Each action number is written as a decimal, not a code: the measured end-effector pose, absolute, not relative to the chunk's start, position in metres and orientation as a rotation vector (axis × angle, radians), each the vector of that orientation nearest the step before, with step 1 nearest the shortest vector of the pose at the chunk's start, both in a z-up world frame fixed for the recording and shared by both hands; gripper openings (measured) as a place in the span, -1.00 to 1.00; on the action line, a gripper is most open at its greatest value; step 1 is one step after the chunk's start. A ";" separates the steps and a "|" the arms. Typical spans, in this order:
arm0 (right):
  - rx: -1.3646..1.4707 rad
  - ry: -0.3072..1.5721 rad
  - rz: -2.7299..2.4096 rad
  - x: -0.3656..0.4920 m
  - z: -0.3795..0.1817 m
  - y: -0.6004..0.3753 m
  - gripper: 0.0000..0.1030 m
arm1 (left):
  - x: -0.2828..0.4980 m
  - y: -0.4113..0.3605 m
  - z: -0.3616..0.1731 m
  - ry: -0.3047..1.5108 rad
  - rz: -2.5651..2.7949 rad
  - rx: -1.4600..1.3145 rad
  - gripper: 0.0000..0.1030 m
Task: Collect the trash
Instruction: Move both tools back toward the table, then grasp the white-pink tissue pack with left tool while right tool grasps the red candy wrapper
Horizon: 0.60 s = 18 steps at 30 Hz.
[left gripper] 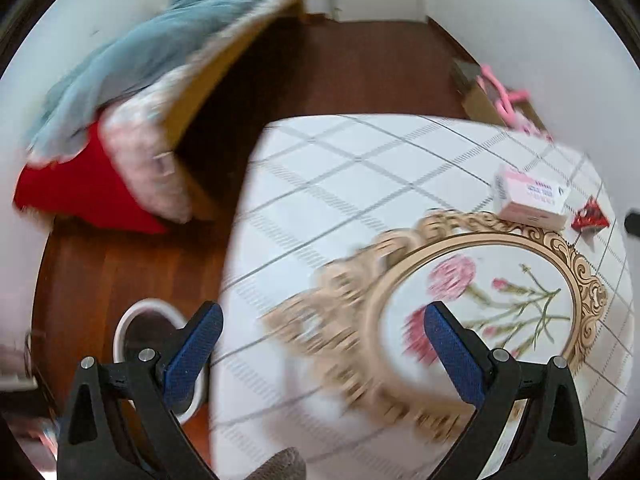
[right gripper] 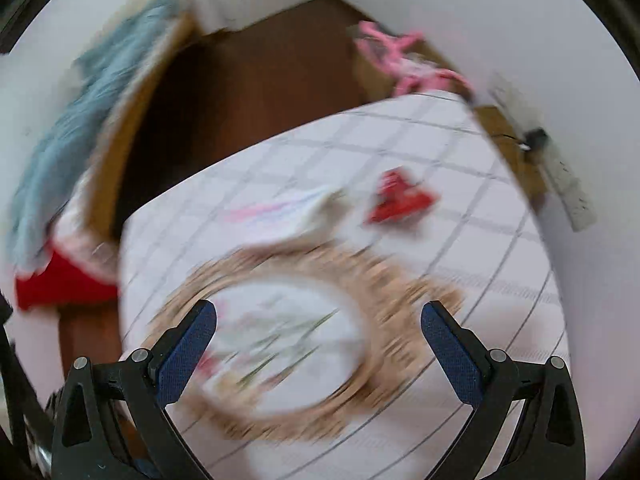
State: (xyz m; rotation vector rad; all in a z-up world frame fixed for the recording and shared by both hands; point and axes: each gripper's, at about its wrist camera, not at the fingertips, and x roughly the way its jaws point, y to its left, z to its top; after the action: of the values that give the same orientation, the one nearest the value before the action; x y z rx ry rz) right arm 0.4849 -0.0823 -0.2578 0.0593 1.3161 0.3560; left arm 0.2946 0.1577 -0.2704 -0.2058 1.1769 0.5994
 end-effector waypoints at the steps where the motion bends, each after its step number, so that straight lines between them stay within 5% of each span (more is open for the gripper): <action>1: 0.065 1.322 0.335 0.502 -0.267 -0.088 0.84 | 0.311 0.153 -0.278 1.193 0.589 -0.165 1.00; 9: 0.131 1.396 0.333 0.567 -0.328 -0.092 0.39 | 0.374 0.124 -0.296 1.220 0.448 0.062 0.98; 11: 0.140 1.418 0.350 0.572 -0.339 -0.094 -0.15 | 0.387 0.109 -0.284 1.177 0.354 0.120 0.98; 18: 0.146 1.409 0.331 0.559 -0.339 -0.129 -0.42 | 0.436 0.056 -0.273 1.161 0.000 0.381 0.98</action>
State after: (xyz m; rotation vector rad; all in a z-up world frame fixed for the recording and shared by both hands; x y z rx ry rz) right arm 0.5586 -0.1285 -0.3394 0.1463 1.4093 0.3308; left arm 0.4363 0.0563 -0.2733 0.3810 1.1608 0.0000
